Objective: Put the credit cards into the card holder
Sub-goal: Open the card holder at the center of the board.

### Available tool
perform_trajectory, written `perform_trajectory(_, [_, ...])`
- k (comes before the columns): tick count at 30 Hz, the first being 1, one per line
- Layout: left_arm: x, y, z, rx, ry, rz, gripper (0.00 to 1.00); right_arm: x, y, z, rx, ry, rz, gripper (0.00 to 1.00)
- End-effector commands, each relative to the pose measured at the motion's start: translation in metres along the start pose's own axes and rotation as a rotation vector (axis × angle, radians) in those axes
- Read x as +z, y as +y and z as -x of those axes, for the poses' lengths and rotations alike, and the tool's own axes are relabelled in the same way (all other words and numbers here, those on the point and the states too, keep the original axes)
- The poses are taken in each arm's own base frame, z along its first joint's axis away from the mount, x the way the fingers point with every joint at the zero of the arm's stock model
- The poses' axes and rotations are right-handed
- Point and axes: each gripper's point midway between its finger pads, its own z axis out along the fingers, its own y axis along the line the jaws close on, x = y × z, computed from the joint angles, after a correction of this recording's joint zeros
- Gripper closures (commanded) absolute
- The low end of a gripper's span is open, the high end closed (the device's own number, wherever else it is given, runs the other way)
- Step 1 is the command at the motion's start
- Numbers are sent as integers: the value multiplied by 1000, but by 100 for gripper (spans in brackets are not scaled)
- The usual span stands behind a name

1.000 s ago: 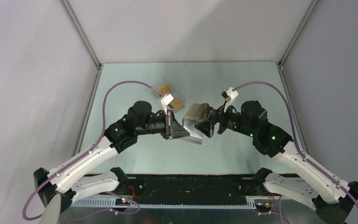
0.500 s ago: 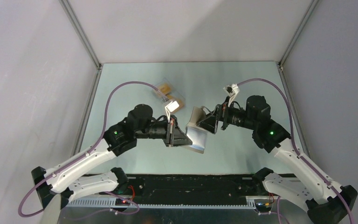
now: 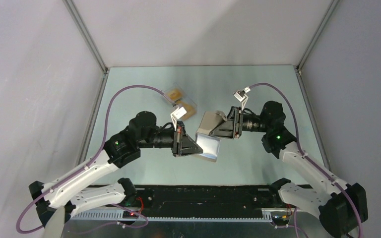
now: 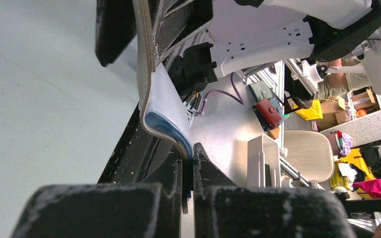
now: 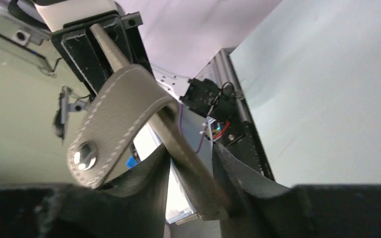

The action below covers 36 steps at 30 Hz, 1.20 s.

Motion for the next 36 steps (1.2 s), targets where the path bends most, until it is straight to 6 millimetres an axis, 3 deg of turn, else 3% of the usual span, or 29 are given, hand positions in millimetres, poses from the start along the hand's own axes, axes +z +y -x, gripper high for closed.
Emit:
perform_trajectory(1, [-12, -39, 27, 111, -76, -124, 100, -2, 33, 3, 65, 21, 196, 65])
perform_trajectory(6, [-10, -38, 26, 128, -73, -127, 100, -6, 47, 7, 168, 22, 268, 98])
perform_trajectory(7, [-9, -34, 25, 127, -76, -114, 100, -8, 48, 8, 204, 24, 267, 100])
perform_trajectory(10, [-10, -26, 25, 146, -96, -81, 100, -13, 53, 12, 236, 22, 279, 100])
perform_trajectory(18, [-24, 23, 40, 250, -258, 173, 100, -27, 66, 21, 364, 20, 276, 100])
perform_trajectory(30, [-24, 44, 62, 472, -273, 295, 100, -30, 78, 11, 397, 87, 302, 100])
perform_trajectory(36, [-33, 53, 70, 567, -308, 359, 100, -30, 82, 8, 369, 106, 324, 100])
